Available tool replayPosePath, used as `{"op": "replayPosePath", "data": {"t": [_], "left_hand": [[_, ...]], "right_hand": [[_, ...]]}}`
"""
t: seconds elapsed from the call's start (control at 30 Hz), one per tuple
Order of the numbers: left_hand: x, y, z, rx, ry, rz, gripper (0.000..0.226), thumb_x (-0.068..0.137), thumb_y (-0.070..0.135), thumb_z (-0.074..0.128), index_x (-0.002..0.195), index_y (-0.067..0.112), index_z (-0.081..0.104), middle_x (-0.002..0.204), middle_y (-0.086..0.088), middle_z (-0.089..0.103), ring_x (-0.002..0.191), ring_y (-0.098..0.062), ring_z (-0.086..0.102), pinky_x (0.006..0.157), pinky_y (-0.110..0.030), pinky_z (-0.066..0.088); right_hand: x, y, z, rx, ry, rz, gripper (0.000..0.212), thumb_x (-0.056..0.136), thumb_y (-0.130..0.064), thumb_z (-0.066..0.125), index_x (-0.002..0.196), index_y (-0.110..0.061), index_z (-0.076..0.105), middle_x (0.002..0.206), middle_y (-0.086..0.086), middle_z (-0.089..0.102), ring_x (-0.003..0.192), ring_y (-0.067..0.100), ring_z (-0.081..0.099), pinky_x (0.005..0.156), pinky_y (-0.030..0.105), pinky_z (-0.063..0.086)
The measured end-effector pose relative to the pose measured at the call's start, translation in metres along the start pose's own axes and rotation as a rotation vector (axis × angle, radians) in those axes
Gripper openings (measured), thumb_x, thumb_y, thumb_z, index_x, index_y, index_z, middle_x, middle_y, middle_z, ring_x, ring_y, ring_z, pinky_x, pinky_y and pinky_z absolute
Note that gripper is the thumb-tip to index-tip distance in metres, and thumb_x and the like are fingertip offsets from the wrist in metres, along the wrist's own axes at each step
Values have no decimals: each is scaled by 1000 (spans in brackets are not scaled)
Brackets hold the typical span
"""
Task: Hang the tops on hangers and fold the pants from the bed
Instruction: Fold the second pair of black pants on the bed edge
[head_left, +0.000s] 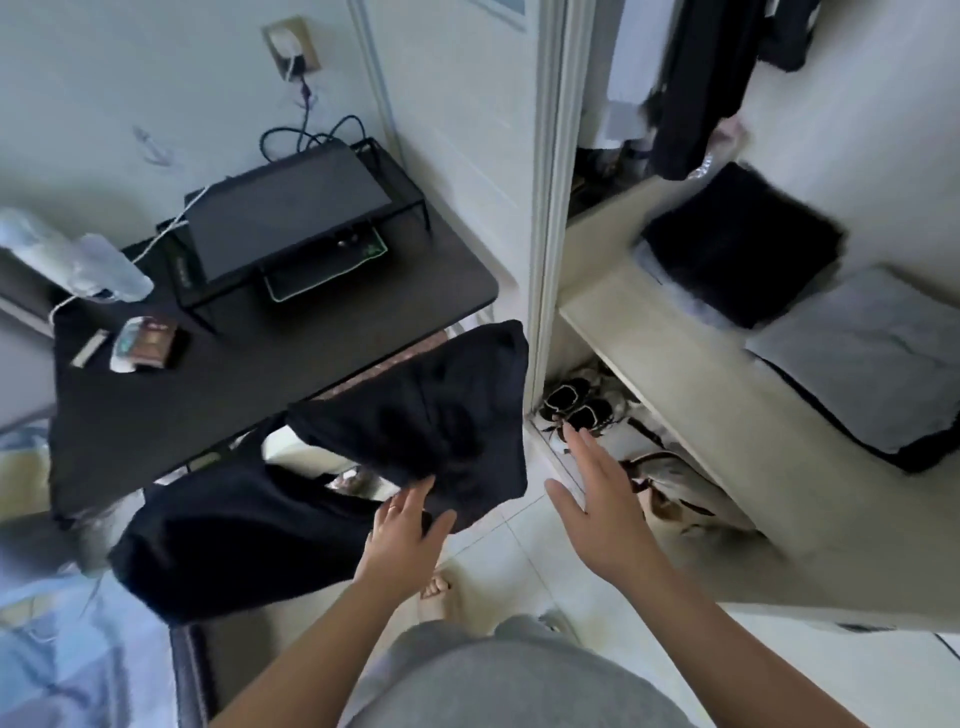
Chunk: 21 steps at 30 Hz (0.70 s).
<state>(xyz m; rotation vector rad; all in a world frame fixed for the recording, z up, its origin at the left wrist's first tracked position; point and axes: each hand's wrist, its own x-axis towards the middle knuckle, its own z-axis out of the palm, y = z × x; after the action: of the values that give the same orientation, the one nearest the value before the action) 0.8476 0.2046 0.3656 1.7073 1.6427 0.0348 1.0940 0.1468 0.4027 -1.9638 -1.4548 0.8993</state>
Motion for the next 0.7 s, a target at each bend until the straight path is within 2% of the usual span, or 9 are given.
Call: {"op": "replayPosePath", "data": {"t": [0.17,0.27,0.3,0.37,0.43,0.5,0.6,0.63,0.7], "left_hand": [[-32,-74,-21,-252,141,-267,58,99,44,54,151,23,41,152,-4,45,140,-27,35,116,-42,31],[-49,-115,-34,-479,225,-423,60,98,44,58,150,19,42,148,-6,49,135,-26,45,111,-37,36],[-54,-129,-39,-542,247,-466,62,98,44,59,151,17,40,150,-6,48,135,-26,46,109,-34,35],[-62,-154,-50,-645,294,-527,68,97,45,61,152,14,37,152,-6,46,138,-26,45,105,-31,34],[-68,-175,-63,-727,345,-562,73,95,43,64,152,12,33,153,-7,45,138,-26,44,100,-29,33],[-72,-192,-78,-787,390,-579,84,92,43,69,156,14,24,158,-6,38,143,-27,39,104,-32,34],[-73,-212,-103,-862,445,-564,98,87,42,75,159,16,13,162,-6,28,147,-28,32,115,-41,32],[-72,-217,-110,-845,421,-544,93,87,40,75,158,17,19,159,-5,35,143,-29,39,112,-40,37],[-69,-225,-121,-799,316,-458,57,89,35,74,139,20,49,136,-1,59,117,-24,60,90,-32,49]], "right_hand": [[9,-43,50,49,-172,-85,67,101,-40,51,159,-35,16,164,-16,22,150,4,19,123,38,25],[11,-67,85,87,-266,-59,71,98,-43,54,158,-40,16,149,-28,28,132,-9,28,102,10,33],[11,-75,97,101,-292,-41,72,97,-43,55,157,-41,15,141,-29,31,124,-10,31,96,9,34],[11,-90,121,120,-335,-15,75,96,-43,57,157,-42,15,131,-28,39,117,-7,39,98,18,36],[11,-105,145,119,-361,8,77,96,-43,59,158,-39,15,148,-21,36,134,2,38,107,27,36],[12,-117,169,99,-366,21,79,95,-41,63,159,-35,17,161,-15,26,146,12,30,117,37,32],[13,-135,203,127,-354,36,82,91,-39,69,157,-33,22,158,-15,31,145,10,28,114,32,29],[14,-141,214,149,-342,46,81,89,-38,71,156,-33,27,153,-16,36,141,8,32,109,30,31],[16,-150,233,191,-319,71,61,86,-35,74,140,-32,45,134,-22,52,127,6,44,98,26,38]]}}
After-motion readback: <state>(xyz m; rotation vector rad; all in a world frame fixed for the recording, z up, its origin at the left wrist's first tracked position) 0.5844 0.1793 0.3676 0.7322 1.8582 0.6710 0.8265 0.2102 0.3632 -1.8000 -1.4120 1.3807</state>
